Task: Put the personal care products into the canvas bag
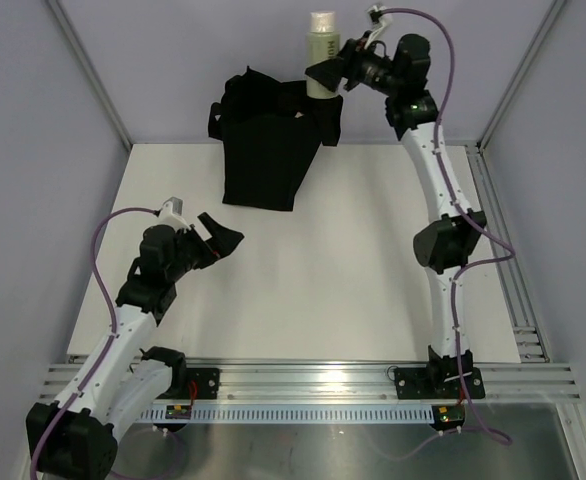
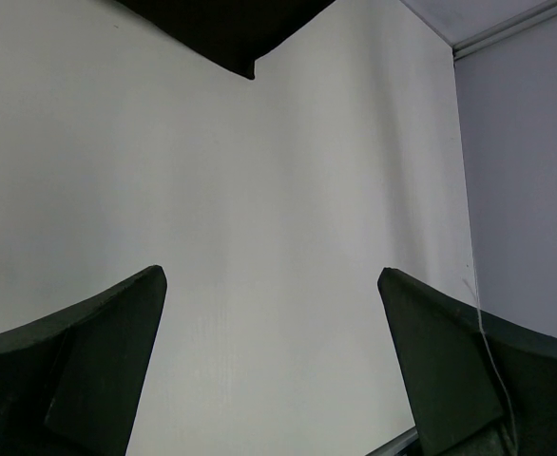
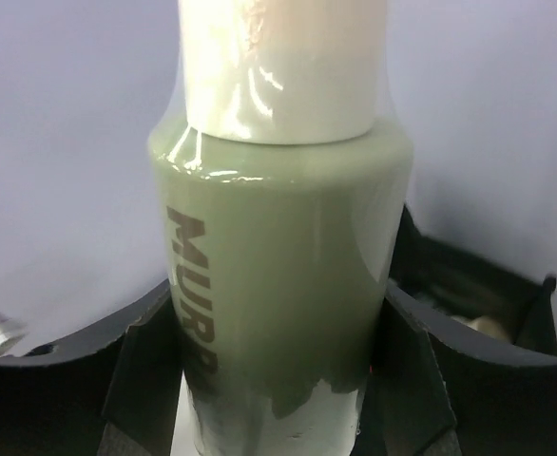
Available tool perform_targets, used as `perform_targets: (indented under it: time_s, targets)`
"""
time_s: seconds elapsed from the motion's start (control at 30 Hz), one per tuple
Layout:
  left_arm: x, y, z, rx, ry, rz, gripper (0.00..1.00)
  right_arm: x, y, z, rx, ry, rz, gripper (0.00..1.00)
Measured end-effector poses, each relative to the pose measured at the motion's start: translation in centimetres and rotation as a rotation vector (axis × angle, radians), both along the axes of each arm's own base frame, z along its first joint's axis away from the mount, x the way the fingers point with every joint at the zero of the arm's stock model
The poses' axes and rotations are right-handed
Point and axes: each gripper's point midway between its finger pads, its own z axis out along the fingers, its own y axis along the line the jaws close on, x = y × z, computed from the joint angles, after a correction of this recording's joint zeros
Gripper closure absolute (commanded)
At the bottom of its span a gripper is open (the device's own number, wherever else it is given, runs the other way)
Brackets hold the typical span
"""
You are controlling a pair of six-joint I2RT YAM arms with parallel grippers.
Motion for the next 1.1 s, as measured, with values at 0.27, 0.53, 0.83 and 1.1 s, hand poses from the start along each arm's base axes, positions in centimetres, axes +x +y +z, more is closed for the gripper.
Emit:
perform_targets:
  time_s: [0.27,0.53,0.83,1.1]
  targets:
    - [-0.1,-0.3,0.1,-0.011,-0.001,-0.013,0.01,5.1,9.4,-6.8,-0.1,-0.26,-0.148,1.0]
    - [-0.4,-0.3,-0.3,-0.018,0.004,-0.014,0.01,7.0,12.6,-11.9,-0.152,-0.297,-0.233,1.0]
    - [-0.4,-0.6,0.1,-0.027,-0.008,-0.03,0.01,8.1,11.4,-12.7,-0.162,-0.271,-0.292,0.03]
    - [-0.9,-0.4,0.7,-0.013,-0.041,-0.038,0.01,5.7,10.5,-10.0,-0.196,-0.225,-0.229,0.0]
